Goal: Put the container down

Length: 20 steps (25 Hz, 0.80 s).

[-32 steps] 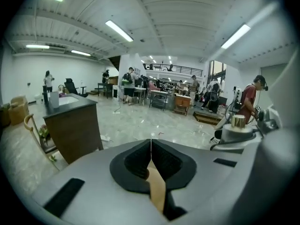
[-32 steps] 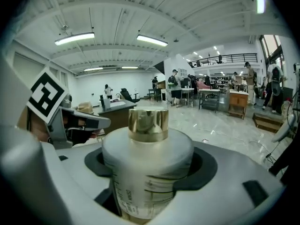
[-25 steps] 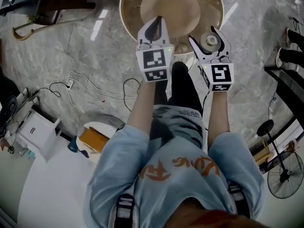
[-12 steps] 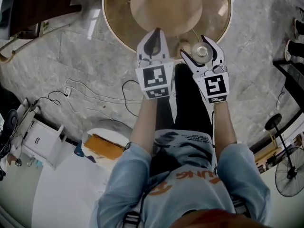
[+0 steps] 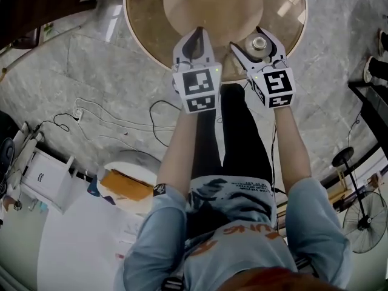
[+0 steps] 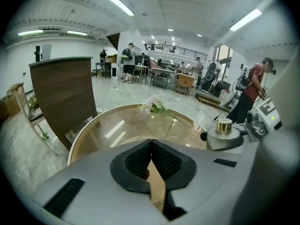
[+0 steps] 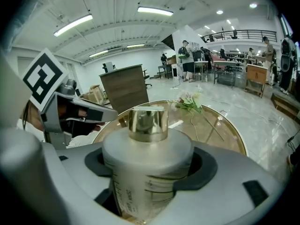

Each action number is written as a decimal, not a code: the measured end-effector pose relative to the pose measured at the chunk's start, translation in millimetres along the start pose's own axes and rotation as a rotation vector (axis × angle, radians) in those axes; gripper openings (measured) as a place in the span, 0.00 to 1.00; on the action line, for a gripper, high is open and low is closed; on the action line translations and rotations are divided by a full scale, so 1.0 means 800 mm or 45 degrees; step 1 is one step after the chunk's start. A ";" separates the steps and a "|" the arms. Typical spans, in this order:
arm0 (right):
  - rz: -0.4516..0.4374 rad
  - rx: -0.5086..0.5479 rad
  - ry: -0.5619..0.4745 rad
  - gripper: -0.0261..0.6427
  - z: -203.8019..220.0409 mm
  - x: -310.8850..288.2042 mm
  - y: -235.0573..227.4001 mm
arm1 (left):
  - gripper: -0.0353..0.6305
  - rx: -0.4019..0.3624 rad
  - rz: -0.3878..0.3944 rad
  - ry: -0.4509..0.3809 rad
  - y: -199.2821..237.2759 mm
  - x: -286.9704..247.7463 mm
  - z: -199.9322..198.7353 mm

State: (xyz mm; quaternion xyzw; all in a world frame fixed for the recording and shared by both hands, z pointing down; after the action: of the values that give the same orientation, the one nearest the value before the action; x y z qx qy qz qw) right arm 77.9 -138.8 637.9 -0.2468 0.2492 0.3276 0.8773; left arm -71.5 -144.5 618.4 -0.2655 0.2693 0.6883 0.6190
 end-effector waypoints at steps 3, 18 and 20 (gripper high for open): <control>0.025 0.005 -0.016 0.57 -0.010 -0.028 -0.027 | 0.09 -0.008 -0.004 0.016 0.014 -0.023 -0.004; -0.005 0.113 -0.040 0.57 -0.075 -0.163 -0.115 | 0.09 -0.027 -0.005 0.051 0.045 -0.101 -0.034; -0.005 0.112 -0.046 0.57 -0.090 -0.177 -0.127 | 0.09 -0.011 -0.013 0.052 0.049 -0.107 -0.037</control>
State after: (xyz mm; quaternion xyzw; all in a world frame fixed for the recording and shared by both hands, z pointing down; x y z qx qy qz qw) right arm 34.9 -313.0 695.9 -0.2024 0.2471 0.3191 0.8923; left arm -101.9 -229.7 658.6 -0.2835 0.2774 0.6809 0.6157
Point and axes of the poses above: the fingertips, and each gripper's own axes: x backward along the fingers, y to its left, z out of its underside, the point moved 6 cm from there along x, backward along the fingers, and after that the axes turned 8 degrees about -z, right-handed, at the moved point
